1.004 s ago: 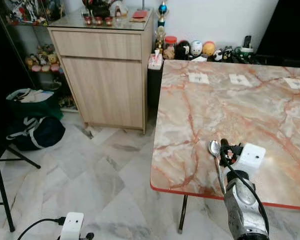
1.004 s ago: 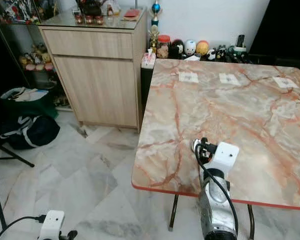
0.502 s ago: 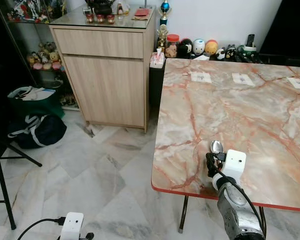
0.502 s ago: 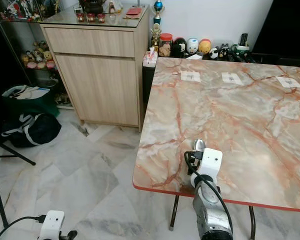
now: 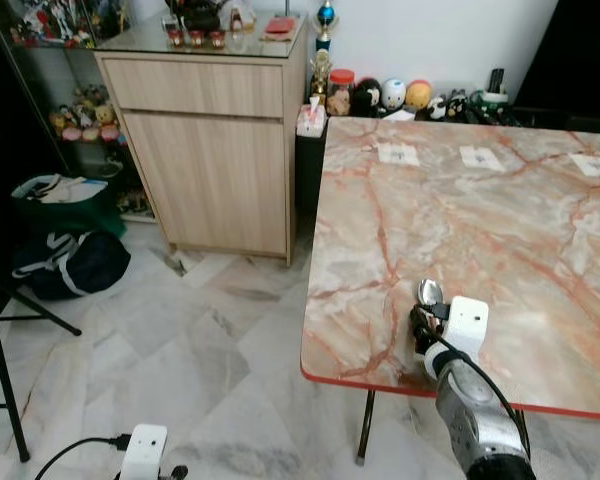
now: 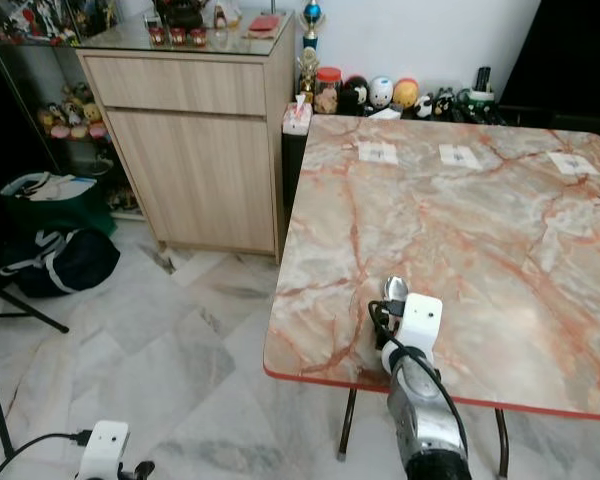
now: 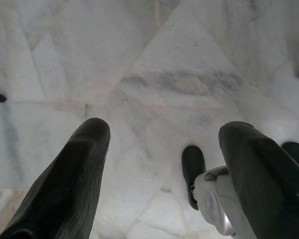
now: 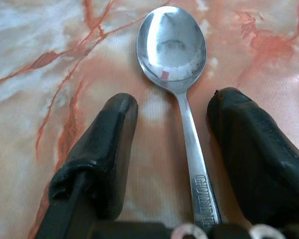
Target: Setting the table
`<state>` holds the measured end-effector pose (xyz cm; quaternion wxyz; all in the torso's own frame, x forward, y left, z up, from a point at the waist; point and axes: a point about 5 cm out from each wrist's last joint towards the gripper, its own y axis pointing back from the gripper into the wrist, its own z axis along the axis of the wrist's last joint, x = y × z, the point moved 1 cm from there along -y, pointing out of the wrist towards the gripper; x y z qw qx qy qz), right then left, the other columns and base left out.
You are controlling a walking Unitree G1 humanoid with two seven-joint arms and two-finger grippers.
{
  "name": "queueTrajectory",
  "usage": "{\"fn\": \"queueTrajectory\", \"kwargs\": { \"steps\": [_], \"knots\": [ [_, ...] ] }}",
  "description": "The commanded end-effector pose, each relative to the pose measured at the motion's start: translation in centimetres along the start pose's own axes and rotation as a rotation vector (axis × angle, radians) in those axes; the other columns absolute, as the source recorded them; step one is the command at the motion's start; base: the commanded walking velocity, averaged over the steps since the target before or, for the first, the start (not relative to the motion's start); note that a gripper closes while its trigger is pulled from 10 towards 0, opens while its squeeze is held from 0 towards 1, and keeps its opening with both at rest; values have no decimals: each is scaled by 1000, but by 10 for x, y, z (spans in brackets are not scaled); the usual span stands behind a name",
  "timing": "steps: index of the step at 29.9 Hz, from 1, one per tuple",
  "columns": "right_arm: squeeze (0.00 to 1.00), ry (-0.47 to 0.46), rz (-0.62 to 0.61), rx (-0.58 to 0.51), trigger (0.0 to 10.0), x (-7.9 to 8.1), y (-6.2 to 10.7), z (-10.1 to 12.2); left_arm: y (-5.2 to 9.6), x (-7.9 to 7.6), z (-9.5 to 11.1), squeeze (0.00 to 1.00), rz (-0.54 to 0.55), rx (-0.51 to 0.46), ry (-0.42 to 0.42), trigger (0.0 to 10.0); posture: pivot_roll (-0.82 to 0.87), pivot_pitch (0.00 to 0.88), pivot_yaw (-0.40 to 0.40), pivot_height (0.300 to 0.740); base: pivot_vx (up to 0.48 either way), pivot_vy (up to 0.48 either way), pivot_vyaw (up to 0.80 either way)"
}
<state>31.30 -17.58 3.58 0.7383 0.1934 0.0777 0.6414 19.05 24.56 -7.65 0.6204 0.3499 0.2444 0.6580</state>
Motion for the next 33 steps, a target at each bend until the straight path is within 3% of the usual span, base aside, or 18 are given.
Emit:
{"fn": "queueTrajectory", "kwargs": {
  "steps": [1, 4, 5, 6, 7, 23, 26, 33],
  "knots": [
    [0, -8, -3, 60, 10000, -4, -2, -9, 1, 1, -5, 0, 3, 25, 6, 10000, 111, 10, -35, 740, 0, 0, 0],
    [0, -9, -3, 61, 10000, -3, -3, -8, 1, 1, -5, 0, 2, 26, 5, 10000, 113, 11, -34, 740, 0, 0, 0],
    [0, -12, -1, 58, 1765, -2, -4, -7, 1, 1, -6, 0, 1, 28, 5, 10000, 116, 12, -35, 740, 0, 0, 0],
    [0, -12, -1, 58, 1765, -2, -4, -7, 1, 1, -6, 0, 1, 28, 5, 10000, 116, 12, -35, 740, 0, 0, 0],
    [0, -15, 5, 54, 0, 0, -5, -5, 1, 1, -6, 0, 1, 30, 7, 10000, 116, 12, -35, 740, 0, 0, 0],
    [0, -13, 17, 54, 0, 2, -8, -5, 2, 0, -9, 0, -4, 44, 6, 10000, 116, 13, -35, 740, 0, 0, 0],
    [0, 38, 13, 16, 0, 3, -8, 3, 2, -1, -9, 0, -6, 45, 6, 10000, 118, 11, -36, 740, 0, 0, 0],
    [0, 34, 26, 6, 0, 6, -9, 5, 1, -1, -9, 0, -6, 47, 3, 10000, 118, 11, -36, 740, 0, 0, 0]
  ]
}}
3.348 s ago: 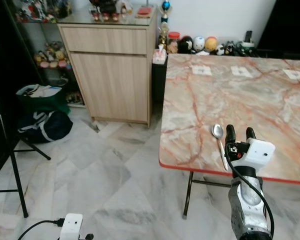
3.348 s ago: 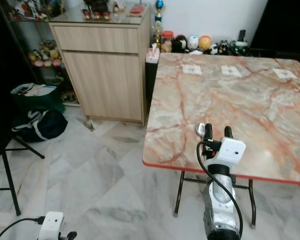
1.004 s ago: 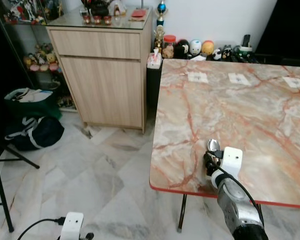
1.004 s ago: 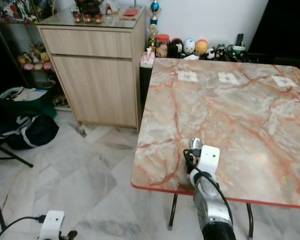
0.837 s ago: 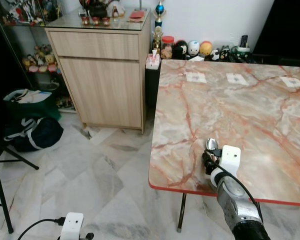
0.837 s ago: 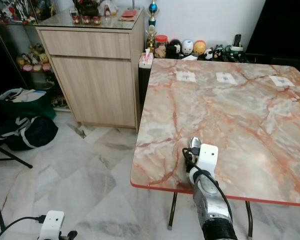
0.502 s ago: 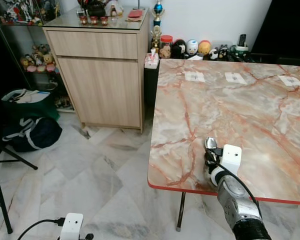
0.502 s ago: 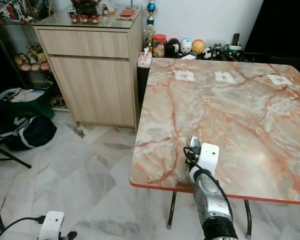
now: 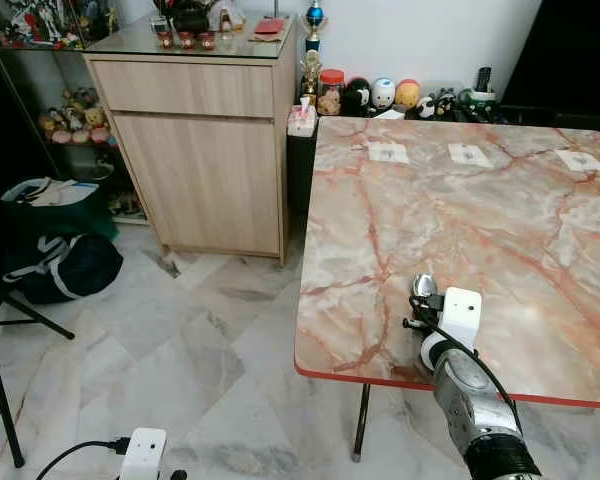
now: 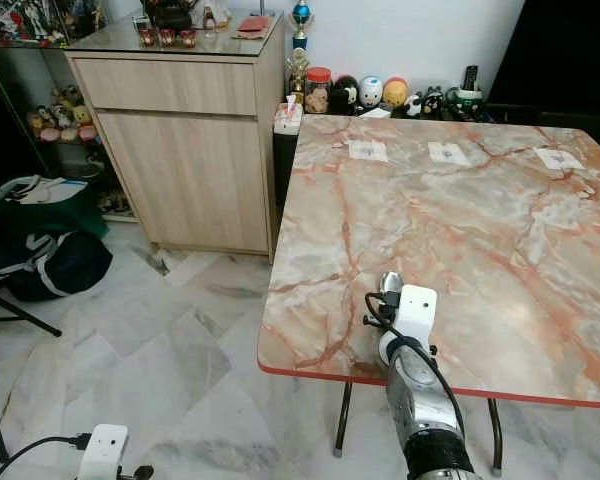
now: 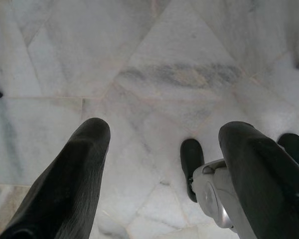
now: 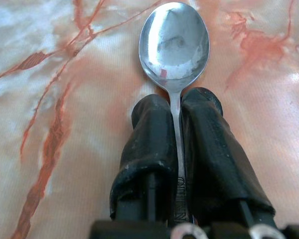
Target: Setting the table
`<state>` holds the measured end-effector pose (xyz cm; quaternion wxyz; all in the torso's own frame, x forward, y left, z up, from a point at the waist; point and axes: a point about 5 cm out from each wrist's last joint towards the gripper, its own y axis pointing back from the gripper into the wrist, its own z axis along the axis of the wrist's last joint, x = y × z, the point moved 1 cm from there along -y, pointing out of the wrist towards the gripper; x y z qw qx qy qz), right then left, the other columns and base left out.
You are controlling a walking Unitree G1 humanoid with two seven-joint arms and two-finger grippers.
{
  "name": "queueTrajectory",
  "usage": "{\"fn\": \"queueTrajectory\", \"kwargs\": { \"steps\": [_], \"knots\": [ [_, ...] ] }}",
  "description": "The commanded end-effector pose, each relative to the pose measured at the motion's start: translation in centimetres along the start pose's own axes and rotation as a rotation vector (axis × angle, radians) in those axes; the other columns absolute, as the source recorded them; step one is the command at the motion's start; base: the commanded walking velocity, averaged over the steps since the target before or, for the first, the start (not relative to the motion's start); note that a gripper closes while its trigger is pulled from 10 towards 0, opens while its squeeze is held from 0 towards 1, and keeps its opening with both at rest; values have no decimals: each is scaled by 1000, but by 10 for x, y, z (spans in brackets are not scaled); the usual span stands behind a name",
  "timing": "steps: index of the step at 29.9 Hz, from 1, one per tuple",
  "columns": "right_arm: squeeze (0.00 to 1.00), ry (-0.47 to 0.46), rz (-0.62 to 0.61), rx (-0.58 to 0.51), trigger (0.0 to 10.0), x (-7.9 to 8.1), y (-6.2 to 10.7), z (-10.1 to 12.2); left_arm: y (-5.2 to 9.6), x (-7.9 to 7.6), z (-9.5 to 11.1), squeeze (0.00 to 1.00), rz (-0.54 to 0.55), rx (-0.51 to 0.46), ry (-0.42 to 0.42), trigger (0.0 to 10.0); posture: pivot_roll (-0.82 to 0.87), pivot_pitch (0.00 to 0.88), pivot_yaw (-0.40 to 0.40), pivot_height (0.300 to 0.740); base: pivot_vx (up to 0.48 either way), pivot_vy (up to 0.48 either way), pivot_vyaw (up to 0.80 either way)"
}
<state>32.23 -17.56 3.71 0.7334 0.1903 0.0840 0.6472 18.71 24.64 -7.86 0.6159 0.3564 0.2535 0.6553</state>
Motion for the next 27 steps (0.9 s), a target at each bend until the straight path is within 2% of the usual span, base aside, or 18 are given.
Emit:
{"fn": "queueTrajectory", "kwargs": {
  "steps": [1, 13, 19, 25, 26, 27],
  "knots": [
    [0, 17, 14, 2, 0, 4, -1, 1, 1, -1, -5, 0, -5, 22, 0, 10000, 118, 11, -36, 740, 0, 0, 0],
    [0, 45, 14, -22, 0, 5, -1, 3, 1, -1, -7, 0, -6, 29, -4, 10000, 118, 10, -35, 740, 0, 0, 0],
    [0, 29, 39, -197, 0, 11, 4, 24, 1, -1, -7, 0, -4, 30, -4, 10000, 116, 10, -36, 740, 0, 0, 0],
    [0, -20, 60, -398, 0, 16, 18, 49, 2, 0, -8, 0, -1, 32, -3, 10000, 117, 10, -39, 740, 0, 0, 0],
    [0, -17, 70, -456, 4941, 19, 25, 56, 2, 0, -8, 0, 1, 32, -3, 10000, 114, 11, -39, 740, 0, 0, 0],
    [0, -12, 72, -470, 4941, 19, 26, 57, 2, 0, -8, 0, 1, 32, -3, 10000, 114, 11, -39, 740, 0, 0, 0]
  ]
}}
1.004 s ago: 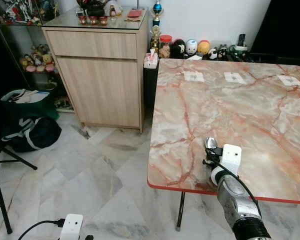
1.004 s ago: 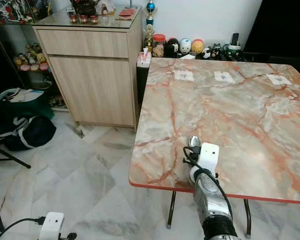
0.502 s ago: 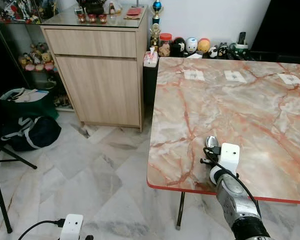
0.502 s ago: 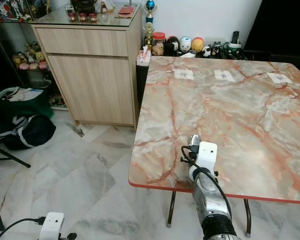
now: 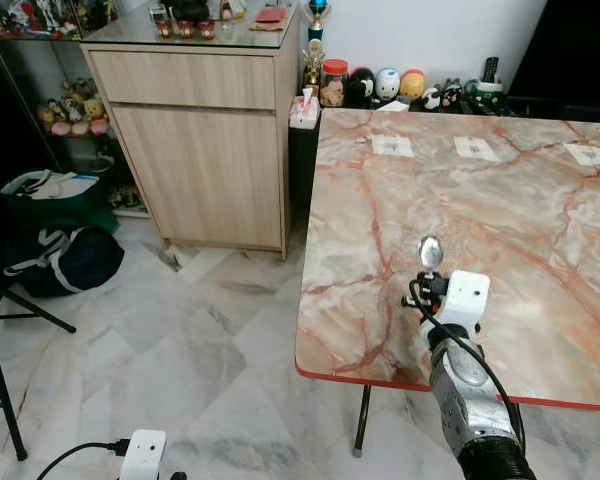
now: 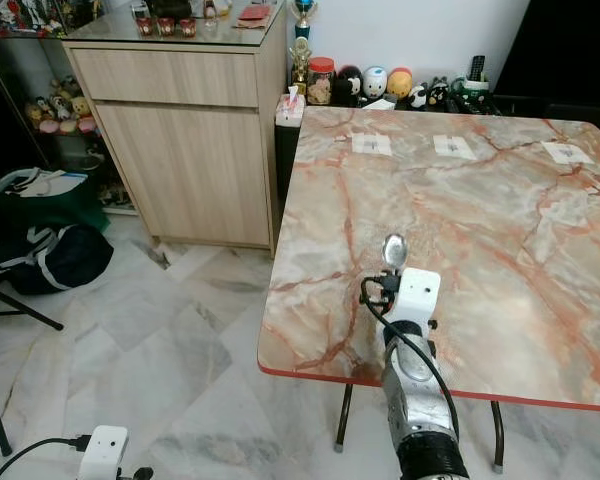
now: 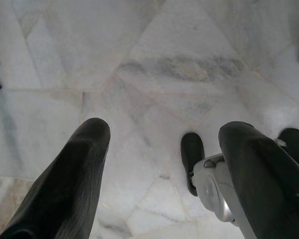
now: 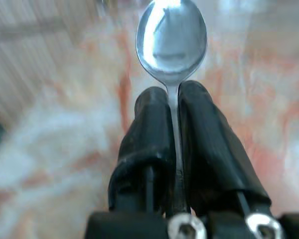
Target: Setting the table
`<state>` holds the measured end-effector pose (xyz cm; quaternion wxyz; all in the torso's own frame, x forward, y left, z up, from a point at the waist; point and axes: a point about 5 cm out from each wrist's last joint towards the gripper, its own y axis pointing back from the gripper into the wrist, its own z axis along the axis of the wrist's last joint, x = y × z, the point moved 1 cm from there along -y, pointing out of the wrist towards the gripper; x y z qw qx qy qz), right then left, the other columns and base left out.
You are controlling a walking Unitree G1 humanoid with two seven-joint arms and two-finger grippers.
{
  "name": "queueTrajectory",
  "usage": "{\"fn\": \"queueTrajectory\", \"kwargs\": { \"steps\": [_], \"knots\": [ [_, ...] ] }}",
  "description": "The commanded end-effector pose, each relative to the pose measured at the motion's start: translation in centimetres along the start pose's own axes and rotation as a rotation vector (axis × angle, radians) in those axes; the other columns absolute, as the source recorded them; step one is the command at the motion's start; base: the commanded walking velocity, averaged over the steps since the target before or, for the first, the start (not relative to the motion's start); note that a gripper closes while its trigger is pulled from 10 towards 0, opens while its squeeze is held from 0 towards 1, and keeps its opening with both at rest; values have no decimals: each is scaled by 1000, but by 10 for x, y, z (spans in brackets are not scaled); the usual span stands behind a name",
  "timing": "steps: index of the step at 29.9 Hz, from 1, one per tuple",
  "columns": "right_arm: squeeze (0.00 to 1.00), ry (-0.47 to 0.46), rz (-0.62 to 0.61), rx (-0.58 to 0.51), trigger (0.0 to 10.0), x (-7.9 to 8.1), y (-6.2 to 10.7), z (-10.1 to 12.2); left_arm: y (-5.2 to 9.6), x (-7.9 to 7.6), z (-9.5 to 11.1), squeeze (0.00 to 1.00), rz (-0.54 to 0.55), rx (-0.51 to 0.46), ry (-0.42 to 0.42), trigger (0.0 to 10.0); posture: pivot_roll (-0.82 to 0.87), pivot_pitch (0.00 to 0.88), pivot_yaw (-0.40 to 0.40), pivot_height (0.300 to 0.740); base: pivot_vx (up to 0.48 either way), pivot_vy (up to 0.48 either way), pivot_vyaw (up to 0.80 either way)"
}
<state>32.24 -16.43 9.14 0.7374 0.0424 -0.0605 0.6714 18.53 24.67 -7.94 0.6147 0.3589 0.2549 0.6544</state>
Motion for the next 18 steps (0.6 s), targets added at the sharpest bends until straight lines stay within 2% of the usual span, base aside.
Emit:
{"fn": "queueTrajectory", "kwargs": {
  "steps": [1, 8, 11, 12, 18],
  "knots": [
    [0, 10, 12, -72, 10000, 2, 1, 13, 1, 0, -6, 0, 1, 26, -2, 10000, 114, 11, -39, 740, 0, 0, 0],
    [0, 48, -2, -170, 10000, -1, 16, 20, 1, -2, -6, 0, -6, 21, -4, 10000, 107, 13, -40, 740, 0, 0, 0],
    [0, 40, -9, -165, 10000, -2, 17, 19, 1, -3, -5, 0, -9, 19, -7, 10000, 107, 13, -40, 740, 0, 0, 0],
    [0, 13, -23, -182, 10000, -4, 16, 23, 1, -4, -4, 0, -15, 12, -16, 10000, 106, 14, -40, 740, 0, 0, 0],
    [0, 43, -13, -287, 10000, -4, 11, 47, 1, -5, -5, 0, -15, 8, -15, 10000, 106, 14, -42, 740, 0, -480, 0]
  ]
}}
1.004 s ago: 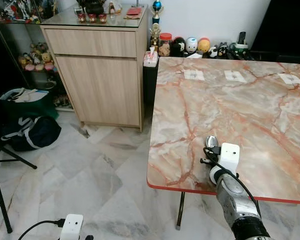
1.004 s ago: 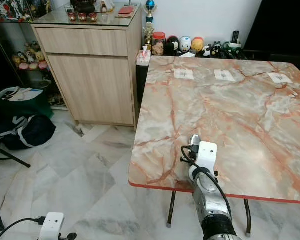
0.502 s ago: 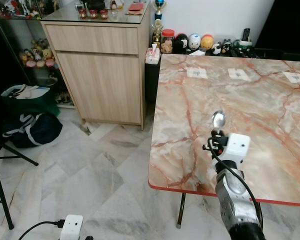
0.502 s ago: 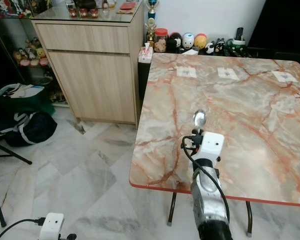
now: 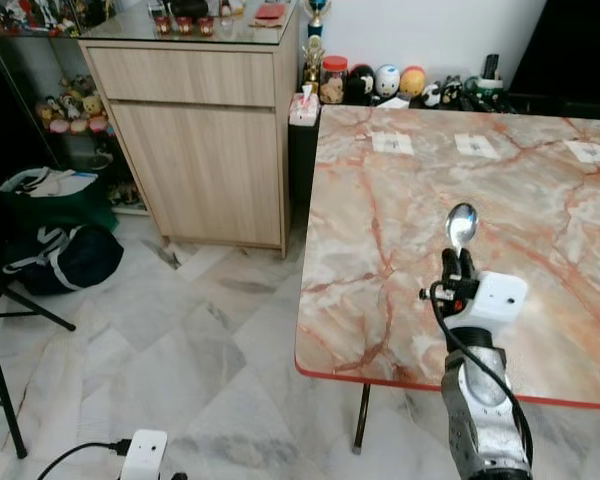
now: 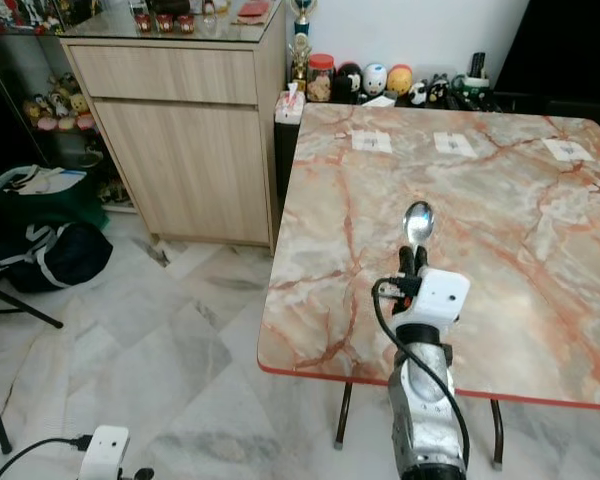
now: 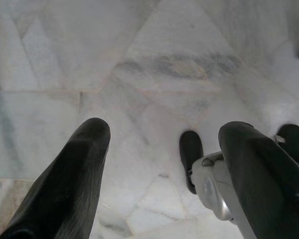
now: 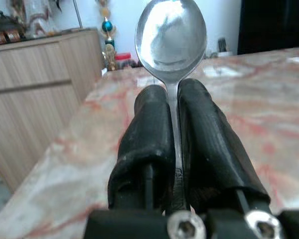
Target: Setting the table
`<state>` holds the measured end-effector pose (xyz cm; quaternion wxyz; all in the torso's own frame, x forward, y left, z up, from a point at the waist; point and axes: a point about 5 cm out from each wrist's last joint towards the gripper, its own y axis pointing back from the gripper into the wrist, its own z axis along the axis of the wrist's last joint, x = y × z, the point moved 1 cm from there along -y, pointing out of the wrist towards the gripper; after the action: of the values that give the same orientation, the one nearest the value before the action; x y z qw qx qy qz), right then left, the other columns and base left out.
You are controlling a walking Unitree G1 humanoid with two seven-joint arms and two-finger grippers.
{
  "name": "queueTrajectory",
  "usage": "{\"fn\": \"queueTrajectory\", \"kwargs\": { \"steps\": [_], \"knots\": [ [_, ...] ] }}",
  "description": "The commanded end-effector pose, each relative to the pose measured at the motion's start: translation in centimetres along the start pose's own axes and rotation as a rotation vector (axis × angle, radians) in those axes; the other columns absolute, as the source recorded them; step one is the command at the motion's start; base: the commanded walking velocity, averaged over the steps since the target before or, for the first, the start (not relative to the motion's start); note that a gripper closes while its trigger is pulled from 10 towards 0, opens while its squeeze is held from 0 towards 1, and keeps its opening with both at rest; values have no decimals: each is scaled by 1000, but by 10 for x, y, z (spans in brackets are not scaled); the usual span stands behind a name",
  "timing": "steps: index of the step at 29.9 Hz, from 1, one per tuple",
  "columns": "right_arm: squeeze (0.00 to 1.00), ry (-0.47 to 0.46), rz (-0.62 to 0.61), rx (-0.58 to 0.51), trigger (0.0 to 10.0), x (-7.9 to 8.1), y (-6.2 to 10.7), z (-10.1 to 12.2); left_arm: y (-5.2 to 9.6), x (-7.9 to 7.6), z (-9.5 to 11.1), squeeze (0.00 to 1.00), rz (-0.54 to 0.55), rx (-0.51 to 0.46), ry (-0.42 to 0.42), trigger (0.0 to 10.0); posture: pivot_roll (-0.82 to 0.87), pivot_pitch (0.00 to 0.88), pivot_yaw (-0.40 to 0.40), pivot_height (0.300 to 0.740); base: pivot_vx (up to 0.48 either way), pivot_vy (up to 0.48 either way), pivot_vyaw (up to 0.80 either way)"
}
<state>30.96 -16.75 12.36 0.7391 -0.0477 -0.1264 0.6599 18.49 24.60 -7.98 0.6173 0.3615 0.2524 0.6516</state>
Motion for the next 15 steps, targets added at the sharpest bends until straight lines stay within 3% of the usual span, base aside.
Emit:
{"fn": "queueTrajectory", "kwargs": {
  "steps": [1, 15],
  "knots": [
    [0, 36, -5, -86, 10000, -4, -5, 17, 1, -4, -4, 0, -12, 8, -6, 10000, 106, 14, -43, 740, 0, -480, 0],
    [0, 29, -20, -97, 10000, -5, -2, 19, 1, -4, -5, 0, -16, 7, -4, 10000, 104, 16, -42, 740, 0, -480, 0]
  ]
}}
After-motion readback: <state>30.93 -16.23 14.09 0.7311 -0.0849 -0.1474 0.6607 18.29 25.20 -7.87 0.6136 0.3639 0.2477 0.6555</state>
